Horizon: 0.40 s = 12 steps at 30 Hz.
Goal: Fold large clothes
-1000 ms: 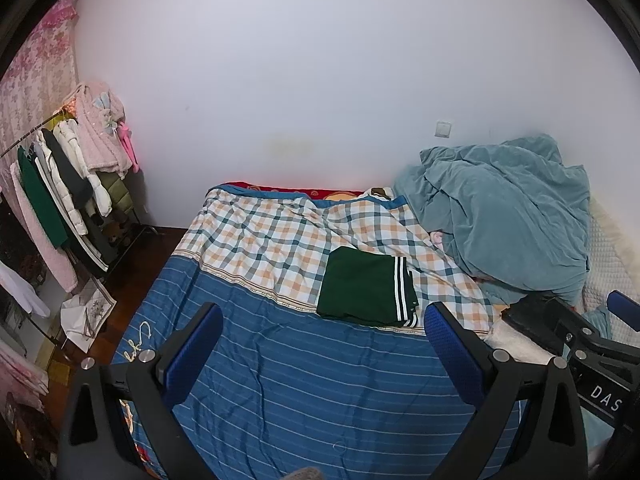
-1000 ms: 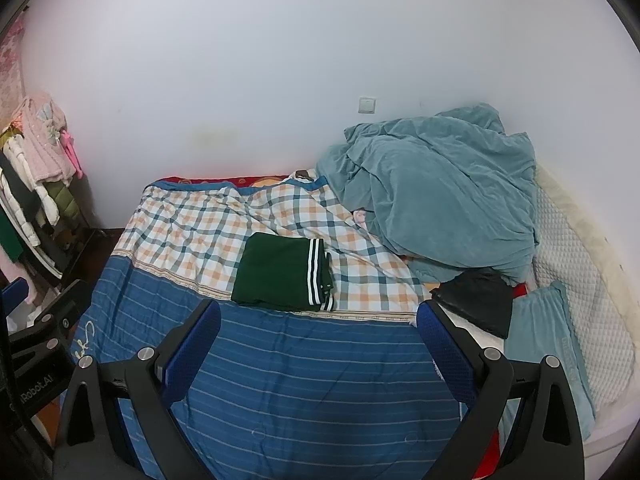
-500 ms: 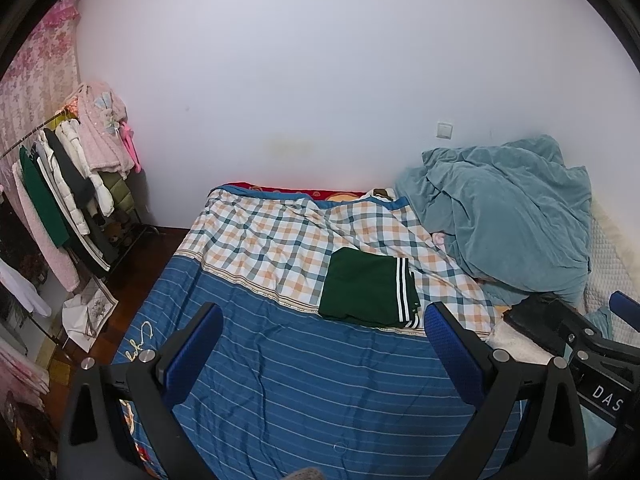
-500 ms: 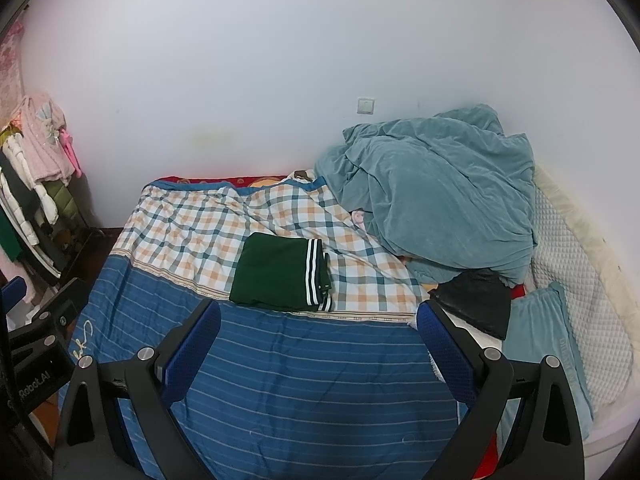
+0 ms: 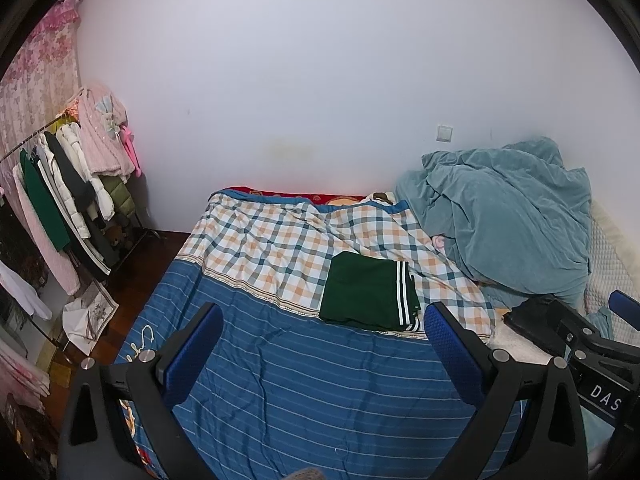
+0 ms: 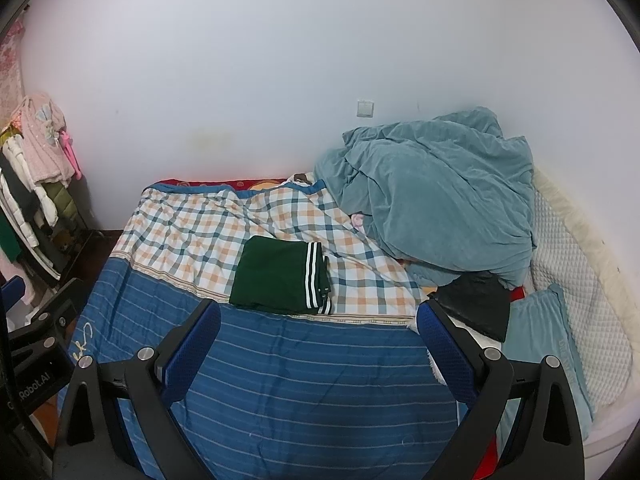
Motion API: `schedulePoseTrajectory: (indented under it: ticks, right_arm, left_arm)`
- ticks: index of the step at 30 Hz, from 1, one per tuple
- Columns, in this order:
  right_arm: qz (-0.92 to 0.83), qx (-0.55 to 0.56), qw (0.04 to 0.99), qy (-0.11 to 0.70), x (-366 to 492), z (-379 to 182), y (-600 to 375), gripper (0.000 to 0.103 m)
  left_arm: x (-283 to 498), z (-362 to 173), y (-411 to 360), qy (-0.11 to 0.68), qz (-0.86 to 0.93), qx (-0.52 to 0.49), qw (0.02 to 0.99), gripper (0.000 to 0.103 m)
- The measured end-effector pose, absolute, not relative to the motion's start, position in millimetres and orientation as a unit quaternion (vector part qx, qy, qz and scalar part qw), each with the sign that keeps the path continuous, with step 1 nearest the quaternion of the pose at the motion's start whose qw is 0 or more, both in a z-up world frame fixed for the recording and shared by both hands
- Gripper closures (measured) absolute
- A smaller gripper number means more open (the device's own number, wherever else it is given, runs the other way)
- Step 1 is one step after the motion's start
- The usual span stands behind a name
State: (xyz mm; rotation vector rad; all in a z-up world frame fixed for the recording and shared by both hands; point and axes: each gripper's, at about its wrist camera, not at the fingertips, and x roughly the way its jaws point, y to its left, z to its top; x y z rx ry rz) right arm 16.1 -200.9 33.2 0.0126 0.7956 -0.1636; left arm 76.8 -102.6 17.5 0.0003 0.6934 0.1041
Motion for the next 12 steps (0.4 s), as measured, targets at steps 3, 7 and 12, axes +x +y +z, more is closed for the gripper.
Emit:
schedulePoseTrajectory:
  ticks: [3,7,12]
  right_arm:
    - [-0.080,0.007,0.919,0.387,16.5,33.0,-201.3,0.003]
    - [-0.078,0.006,0.919,0.386,17.9,33.9,-201.8,0.003]
    - [-0.079,0.006,0.919,0.385,17.6,33.8,-201.4,0.003]
  left_arm:
    - [76.7,17.2,-102.8,0.340,0.051,0.000,0.939,0.000]
    - [76.1,19.3,-101.2,0.341,0.050,-0.001,0.939,0.000]
    - [74.2,23.6,-95.7,0.335,0.048,-0.004,0.941,0.000]
